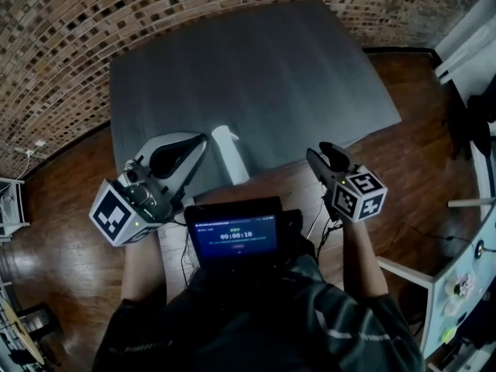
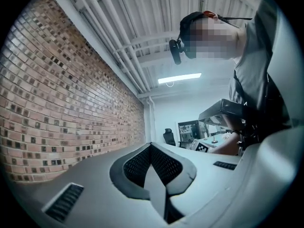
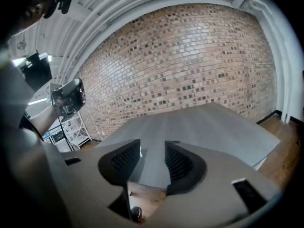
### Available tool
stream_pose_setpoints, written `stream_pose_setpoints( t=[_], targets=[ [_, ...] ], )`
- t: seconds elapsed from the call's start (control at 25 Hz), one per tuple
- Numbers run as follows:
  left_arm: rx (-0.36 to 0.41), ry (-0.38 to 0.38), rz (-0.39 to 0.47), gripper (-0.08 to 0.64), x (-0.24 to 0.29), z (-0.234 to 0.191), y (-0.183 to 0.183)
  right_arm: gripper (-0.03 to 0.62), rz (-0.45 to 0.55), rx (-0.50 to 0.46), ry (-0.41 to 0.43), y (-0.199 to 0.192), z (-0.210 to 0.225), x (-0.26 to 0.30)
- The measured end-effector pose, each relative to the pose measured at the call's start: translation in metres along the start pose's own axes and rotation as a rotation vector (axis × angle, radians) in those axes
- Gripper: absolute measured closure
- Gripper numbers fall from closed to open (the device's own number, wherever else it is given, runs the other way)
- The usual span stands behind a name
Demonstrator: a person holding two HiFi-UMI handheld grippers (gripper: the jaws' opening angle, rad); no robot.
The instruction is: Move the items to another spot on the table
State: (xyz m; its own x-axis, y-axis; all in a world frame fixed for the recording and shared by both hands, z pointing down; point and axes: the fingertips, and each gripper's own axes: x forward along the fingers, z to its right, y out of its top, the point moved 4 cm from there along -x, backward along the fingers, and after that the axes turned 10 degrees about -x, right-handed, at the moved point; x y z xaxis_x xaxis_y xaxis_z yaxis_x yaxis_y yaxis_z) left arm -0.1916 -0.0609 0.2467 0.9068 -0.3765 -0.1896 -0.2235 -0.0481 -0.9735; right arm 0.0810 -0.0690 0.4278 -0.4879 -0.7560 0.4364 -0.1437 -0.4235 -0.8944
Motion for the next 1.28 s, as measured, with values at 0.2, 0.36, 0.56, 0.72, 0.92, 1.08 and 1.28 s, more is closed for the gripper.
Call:
stream_pose_setpoints(
  t=[0.2,0.36,0.56,0.72,0.92,1.08,1.28],
  targets=[
    [0.026,0.077,0.038,0.566,0.083,0.065,-0.043,0.42,0.072,-0.098,0.09,-0.025,0.067,-0.061],
    [0.025,0.139,0.064,0.566,0.112,0.084,-0.039,0.42,0.082,-0.121,0.121,-0.008,0.089,-0.089],
    [0.008,0.219,0.054,0.566,0.126,0.101,-0.036,0.42,0.088,-0.122,0.163,0.003,0.099,-0.109],
    [0.042,0.31,0.042,0.566,0.129,0.126,-0.043,0.42,0.131,-0.128,0.216,-0.008,0.101,-0.124],
    [0.073,0.399,0.03,0.566,0.116,0.137,-0.041,0.476,0.171,-0.126,0.238,0.004,0.088,-0.127],
    [0.14,0.458,0.048,0.566,0.1,0.144,-0.043,0.476,0.182,-0.15,0.246,0.009,0.072,-0.13],
    [0.099,0.522,0.081,0.566,0.069,0.131,-0.055,0.574,0.198,-0.159,0.202,0.016,0.057,-0.12]
  ],
)
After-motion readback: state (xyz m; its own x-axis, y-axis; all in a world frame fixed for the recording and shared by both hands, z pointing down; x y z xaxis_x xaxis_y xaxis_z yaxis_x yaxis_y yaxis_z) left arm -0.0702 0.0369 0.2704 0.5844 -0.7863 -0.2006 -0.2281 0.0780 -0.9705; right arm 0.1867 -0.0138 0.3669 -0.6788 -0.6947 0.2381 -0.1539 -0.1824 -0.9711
